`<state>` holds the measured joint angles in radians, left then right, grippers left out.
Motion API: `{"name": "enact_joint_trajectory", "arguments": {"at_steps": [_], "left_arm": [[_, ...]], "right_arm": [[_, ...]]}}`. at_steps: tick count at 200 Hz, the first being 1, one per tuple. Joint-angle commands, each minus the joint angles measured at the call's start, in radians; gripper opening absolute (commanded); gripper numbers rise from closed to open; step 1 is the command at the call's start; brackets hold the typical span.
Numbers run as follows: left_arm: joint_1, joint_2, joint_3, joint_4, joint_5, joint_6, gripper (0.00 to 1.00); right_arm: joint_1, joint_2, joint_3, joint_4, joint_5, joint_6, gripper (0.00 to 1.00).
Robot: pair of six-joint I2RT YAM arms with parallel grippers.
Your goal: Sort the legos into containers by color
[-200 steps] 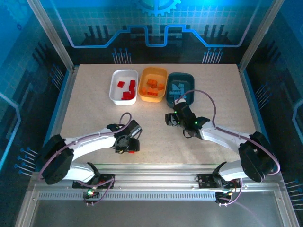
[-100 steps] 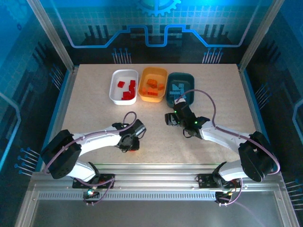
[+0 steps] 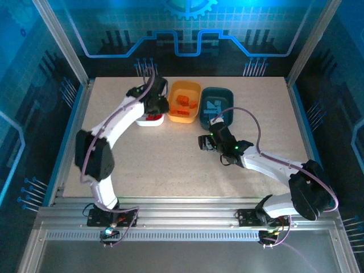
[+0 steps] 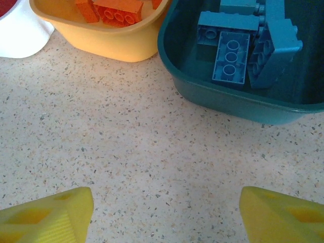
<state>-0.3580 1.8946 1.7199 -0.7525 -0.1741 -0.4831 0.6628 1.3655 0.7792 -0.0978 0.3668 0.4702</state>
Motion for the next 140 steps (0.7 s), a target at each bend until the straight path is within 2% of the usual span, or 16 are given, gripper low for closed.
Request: {"name": "enact_joint_trajectory", "arguments": {"at_steps": [1, 30, 47, 61, 74, 84, 104, 127, 140], "left_arm": [[0.061, 0.185, 0.200, -0.105, 0.060, 0.065, 0.27], [0.107, 0.364, 0.399, -0.181, 0.049, 0.050, 0.29], [0.126, 0.413, 0.440, -0.200, 0.048, 0.031, 0.31], [0.135, 0.408, 0.434, -0.191, 0.050, 0.023, 0.37], [0.136, 0.389, 0.427, -0.187, 0.058, 0.026, 0.49], [0.134, 0.358, 0.412, -0.176, 0.070, 0.036, 0.59], [0.131, 0.241, 0.344, -0.137, 0.059, 0.055, 0.98], [0.120, 0.022, 0.175, -0.029, 0.030, 0.074, 0.99], [0.108, -0.139, 0.018, 0.070, 0.014, 0.071, 0.99]], "right_arm": [[0.012, -0.028, 0.015, -0.015, 0.029, -0.015, 0.77], [0.013, -0.046, 0.010, -0.014, 0.041, -0.018, 0.77], [0.013, -0.051, 0.009, -0.014, 0.044, -0.020, 0.77], [0.013, -0.049, 0.008, -0.014, 0.044, -0.020, 0.77], [0.013, -0.045, 0.009, -0.013, 0.046, -0.021, 0.78], [0.014, -0.040, 0.009, -0.013, 0.046, -0.019, 0.78], [0.014, -0.036, 0.011, -0.014, 0.051, -0.018, 0.81], [0.012, -0.051, 0.004, -0.011, 0.066, -0.021, 0.83], [0.014, -0.076, -0.015, 0.007, 0.077, -0.030, 0.84]]}}
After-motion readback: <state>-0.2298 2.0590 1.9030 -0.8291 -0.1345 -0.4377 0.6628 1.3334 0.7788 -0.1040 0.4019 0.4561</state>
